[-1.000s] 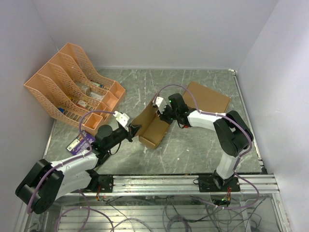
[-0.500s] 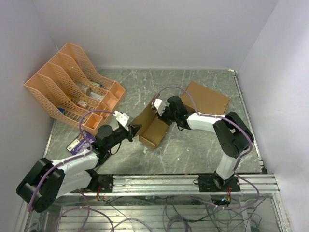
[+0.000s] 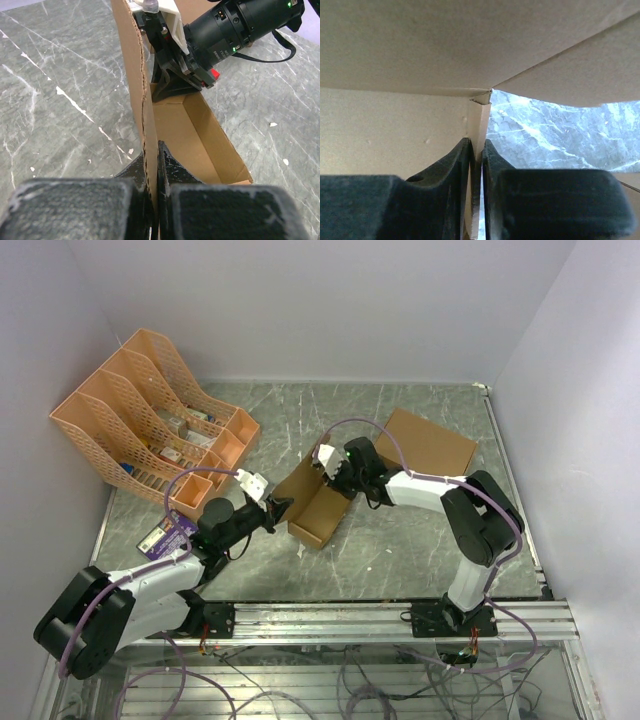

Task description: Fold the paper box

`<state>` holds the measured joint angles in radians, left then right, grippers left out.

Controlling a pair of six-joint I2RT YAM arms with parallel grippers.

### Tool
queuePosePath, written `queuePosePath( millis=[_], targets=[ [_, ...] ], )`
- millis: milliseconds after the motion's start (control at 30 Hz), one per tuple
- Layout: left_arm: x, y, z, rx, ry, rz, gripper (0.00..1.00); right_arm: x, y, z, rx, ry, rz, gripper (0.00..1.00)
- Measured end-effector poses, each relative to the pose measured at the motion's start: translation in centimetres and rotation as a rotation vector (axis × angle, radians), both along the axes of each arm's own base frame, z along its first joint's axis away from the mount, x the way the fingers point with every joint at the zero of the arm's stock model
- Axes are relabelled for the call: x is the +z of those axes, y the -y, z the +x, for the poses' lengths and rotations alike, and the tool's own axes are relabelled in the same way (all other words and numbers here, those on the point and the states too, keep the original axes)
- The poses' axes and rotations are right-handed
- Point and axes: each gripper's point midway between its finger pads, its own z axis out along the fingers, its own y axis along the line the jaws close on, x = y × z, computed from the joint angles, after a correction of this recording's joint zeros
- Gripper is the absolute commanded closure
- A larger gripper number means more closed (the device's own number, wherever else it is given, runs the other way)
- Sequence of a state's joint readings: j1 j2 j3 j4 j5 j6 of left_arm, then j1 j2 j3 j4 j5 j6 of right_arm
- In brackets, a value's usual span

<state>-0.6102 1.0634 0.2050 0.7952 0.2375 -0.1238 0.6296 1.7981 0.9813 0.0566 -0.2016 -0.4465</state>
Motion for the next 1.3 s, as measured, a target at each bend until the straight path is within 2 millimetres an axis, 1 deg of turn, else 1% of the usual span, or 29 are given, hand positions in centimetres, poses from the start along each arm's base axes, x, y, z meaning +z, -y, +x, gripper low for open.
queuePosePath(
  millis=[200, 333, 433, 567, 800, 900, 1033, 1133, 1300],
  targets=[
    [0.0, -0.1, 0.1, 0.008, -0.002, 0.003, 0.93, 0.1, 0.9, 0.2, -0.010, -0.045, 0.002, 0.75],
    [0.2, -0.1, 0.1, 0.008, 0.005, -0.001, 0.93, 1.0, 1.4, 0.3, -0.012, -0.064, 0.031, 0.66],
    [0.3, -0.1, 0.1, 0.007, 0.009, -0.004, 0.93, 2.0, 1.5, 0.4, -0.008, -0.061, 0.059, 0.62],
    [0.0, -0.1, 0.1, 0.005, 0.003, 0.000, 0.93, 3.4, 1.4, 0.4, 0.002, -0.052, 0.095, 0.60],
    [-0.1, 0.1, 0.1, -0.003, 0.005, 0.003, 0.93, 3.8, 1.4, -0.1, 0.029, -0.085, 0.136, 0.50],
    [-0.4, 0.1, 0.1, -0.004, 0.004, 0.012, 0.93, 4.6, 2.0, -0.4, 0.045, -0.111, 0.171, 0.47],
    [-0.6, 0.1, 0.3, -0.005, 0.011, 0.027, 0.93, 6.3, 3.2, -0.6, 0.071, -0.121, 0.219, 0.46],
    [-0.9, 0.2, 0.6, -0.007, 0.022, 0.045, 0.93, 7.2, 4.2, -0.7, 0.090, -0.130, 0.250, 0.46],
    [-0.6, 0.6, 1.5, -0.011, 0.068, 0.076, 0.93, 7.9, 6.7, -0.7, 0.097, -0.165, 0.314, 0.47]
  ],
)
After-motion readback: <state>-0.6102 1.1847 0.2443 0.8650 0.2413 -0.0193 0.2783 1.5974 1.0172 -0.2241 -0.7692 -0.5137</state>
